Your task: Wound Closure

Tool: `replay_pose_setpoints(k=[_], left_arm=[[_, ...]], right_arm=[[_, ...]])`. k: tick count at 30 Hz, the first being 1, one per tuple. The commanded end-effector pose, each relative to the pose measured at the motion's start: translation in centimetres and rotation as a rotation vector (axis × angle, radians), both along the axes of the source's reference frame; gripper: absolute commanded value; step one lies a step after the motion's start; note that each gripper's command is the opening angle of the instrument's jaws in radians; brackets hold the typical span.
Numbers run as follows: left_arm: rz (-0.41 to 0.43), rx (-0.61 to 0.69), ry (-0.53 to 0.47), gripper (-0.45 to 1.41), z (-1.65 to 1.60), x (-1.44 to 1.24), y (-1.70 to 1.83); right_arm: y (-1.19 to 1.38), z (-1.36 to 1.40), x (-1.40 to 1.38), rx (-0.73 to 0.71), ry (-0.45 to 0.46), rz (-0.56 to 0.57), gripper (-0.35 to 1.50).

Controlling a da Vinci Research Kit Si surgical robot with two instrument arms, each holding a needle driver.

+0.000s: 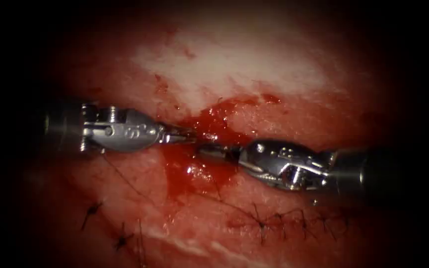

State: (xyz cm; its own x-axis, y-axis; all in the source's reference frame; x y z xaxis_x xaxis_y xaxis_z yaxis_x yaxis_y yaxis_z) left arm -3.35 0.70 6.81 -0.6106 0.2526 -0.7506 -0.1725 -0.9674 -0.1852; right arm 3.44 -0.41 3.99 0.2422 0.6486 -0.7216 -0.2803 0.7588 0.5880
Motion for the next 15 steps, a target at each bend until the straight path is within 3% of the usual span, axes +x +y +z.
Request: replay_pose_setpoints(k=[1,5,15], left_arm=[[0.005,0.002,-0.004,-0.45,0.09,-0.09,-0.06],[0.02,0.007,-0.011,-0.45,0.19,-0.21,-0.14],[0.043,0.016,-0.02,-0.45,0.27,-0.28,-0.2]], right_arm=[[-0.07,0.06,0.07,0.004,0.007,0.004,-0.35],[-0.06,0.06,0.07,0.019,0.041,0.033,-0.23],[-0.04,0.07,0.04,0.045,0.106,0.1,-0.23]])
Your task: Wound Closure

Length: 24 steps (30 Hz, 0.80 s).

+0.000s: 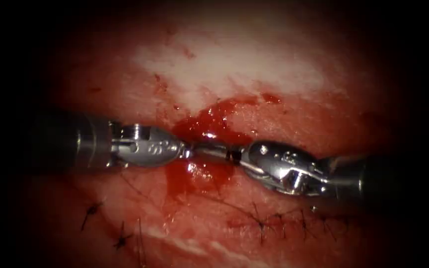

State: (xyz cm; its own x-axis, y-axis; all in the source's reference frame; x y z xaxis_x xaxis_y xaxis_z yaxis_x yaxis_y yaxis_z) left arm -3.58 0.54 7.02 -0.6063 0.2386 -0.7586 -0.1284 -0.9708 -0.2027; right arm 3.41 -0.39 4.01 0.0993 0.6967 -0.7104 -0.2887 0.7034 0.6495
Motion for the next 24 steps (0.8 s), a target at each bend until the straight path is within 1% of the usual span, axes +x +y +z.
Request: replay_pose_setpoints(k=[1,5,6,8,9,12,13,14,19,21,24], left_arm=[[0.003,0.001,-0.002,-0.45,0.05,-0.05,-0.04],[0.009,0.007,-0.009,-0.45,0.02,-0.04,-0.09],[0.01,0.005,-0.009,-0.45,0.01,-0.04,-0.11],[0.013,0.005,-0.003,-0.45,-0.03,-0.06,-0.15],[0.014,0.007,-0.004,-0.45,-0.06,-0.07,-0.18],[0.011,0.007,-0.001,-0.45,-0.17,-0.08,-0.22],[0.01,0.008,0.0,-0.45,-0.21,-0.08,-0.23],[0.008,0.009,0.001,-0.45,-0.25,-0.08,-0.24],[-0.005,0.014,0.011,-0.45,-0.45,-0.09,-0.24],[-0.019,0.013,0.025,-0.45,-0.57,-0.09,-0.21],[-0.022,0.004,0.035,-0.45,-0.65,-0.07,-0.17]], right_arm=[[-0.05,0.05,0.06,-0.003,0.003,0.011,-0.23],[-0.03,0.07,0.03,-0.007,0.0,0.046,-0.23],[-0.02,0.09,0.05,-0.006,-0.012,0.067,-0.03],[-0.03,0.1,0.08,-0.008,-0.018,0.074,0.15],[-0.04,0.12,0.1,-0.012,-0.028,0.089,0.36],[-0.05,0.14,0.13,-0.018,-0.048,0.117,0.61],[-0.05,0.14,0.13,-0.02,-0.057,0.13,0.66],[-0.05,0.15,0.13,-0.021,-0.071,0.144,0.76],[-0.07,0.19,0.16,-0.018,-0.107,0.159,0.84],[-0.08,0.19,0.17,-0.016,-0.116,0.156,0.84],[-0.08,0.19,0.17,-0.015,-0.124,0.158,0.83]])
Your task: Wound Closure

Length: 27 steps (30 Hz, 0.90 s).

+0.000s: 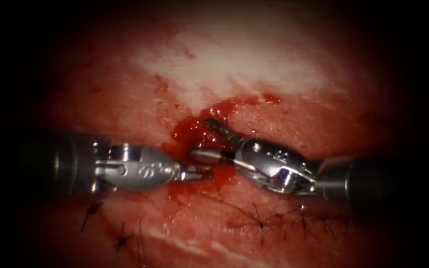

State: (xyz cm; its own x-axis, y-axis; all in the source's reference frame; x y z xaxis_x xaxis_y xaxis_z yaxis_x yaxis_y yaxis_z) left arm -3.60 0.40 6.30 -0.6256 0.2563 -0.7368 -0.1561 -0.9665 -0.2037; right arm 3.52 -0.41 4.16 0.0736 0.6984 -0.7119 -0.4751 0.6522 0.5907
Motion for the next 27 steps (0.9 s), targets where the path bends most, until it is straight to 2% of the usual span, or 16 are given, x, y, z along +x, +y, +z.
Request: replay_pose_setpoints(k=[1,9,13,18,27], left_arm=[[-0.003,-0.002,0.005,-0.45,0.04,-0.04,-0.01],[-0.014,-0.033,0.052,-0.45,0.0,0.13,0.18],[-0.009,-0.046,0.064,-0.45,0.03,0.16,0.32],[-0.001,-0.057,0.108,-0.45,0.18,0.15,0.48],[0.062,-0.044,0.153,-0.45,0.64,0.08,0.41]], right_arm=[[-0.06,0.04,0.06,0.003,-0.004,-0.005,0.83],[-0.13,0.1,0.13,0.009,-0.034,-0.014,0.81],[-0.2,0.16,0.2,0.024,-0.035,-0.068,0.79],[-0.23,0.19,0.21,0.029,-0.03,-0.094,0.78],[-0.23,0.18,0.18,0.029,-0.028,-0.097,0.74]])
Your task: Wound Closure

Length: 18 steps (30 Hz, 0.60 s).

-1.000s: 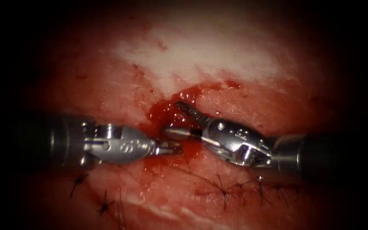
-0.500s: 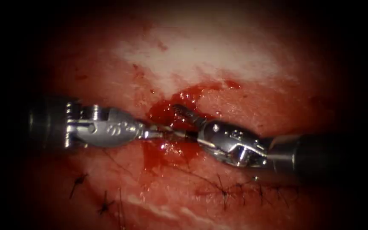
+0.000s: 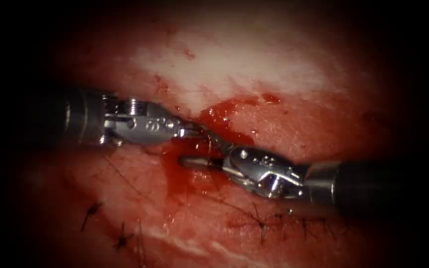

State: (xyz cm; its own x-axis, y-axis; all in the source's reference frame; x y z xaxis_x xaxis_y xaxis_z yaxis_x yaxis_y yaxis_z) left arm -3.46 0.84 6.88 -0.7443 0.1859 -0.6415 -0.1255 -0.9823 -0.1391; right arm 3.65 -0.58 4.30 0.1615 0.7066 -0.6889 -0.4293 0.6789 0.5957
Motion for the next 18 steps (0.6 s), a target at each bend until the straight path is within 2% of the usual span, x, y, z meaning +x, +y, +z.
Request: replay_pose_setpoints(k=[1,7,11,18], left_arm=[[0.01,0.002,0.001,-0.45,0.11,-0.06,-0.05],[0.036,0.007,0.007,-0.45,0.3,-0.07,-0.11],[0.035,0.01,0.005,-0.45,0.3,-0.1,-0.09],[0.039,0.016,0.007,-0.45,0.27,-0.11,-0.09]], right_arm=[[-0.06,0.04,0.05,0.001,0.001,-0.002,0.74],[-0.07,0.04,0.04,0.001,0.002,-0.002,0.71],[-0.1,0.06,0.03,0.001,0.01,-0.015,0.57],[-0.15,0.11,-0.02,0.053,0.01,-0.048,0.54]])
